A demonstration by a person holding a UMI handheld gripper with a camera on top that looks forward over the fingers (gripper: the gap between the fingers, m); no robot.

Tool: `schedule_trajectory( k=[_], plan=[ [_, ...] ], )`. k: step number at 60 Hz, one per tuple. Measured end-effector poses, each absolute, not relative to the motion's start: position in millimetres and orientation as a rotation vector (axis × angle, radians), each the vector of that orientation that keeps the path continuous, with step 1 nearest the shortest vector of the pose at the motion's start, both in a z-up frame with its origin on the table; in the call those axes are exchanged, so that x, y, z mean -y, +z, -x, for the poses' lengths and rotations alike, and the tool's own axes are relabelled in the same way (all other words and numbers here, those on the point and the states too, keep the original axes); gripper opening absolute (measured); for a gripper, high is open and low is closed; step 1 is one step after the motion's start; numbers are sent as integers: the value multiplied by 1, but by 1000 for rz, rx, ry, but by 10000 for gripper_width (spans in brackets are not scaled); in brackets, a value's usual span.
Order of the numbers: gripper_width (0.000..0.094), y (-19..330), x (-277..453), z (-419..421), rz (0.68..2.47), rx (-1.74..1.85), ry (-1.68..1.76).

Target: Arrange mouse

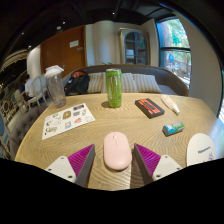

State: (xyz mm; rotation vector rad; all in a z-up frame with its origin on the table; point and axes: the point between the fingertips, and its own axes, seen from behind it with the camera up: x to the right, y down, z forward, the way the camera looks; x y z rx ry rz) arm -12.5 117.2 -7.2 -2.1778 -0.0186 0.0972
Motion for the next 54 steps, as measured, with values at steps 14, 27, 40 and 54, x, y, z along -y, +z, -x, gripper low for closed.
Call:
schedule_trajectory(
  k=[14, 27, 40, 54],
  plan=[
    [520, -12, -126, 2, 2196, 7, 79],
    [436, -11, -123, 2, 2193, 33, 65],
    [395, 37, -101, -20, 2056, 34, 61],
    [392, 145, -48, -191, 1864, -110, -96]
  ],
)
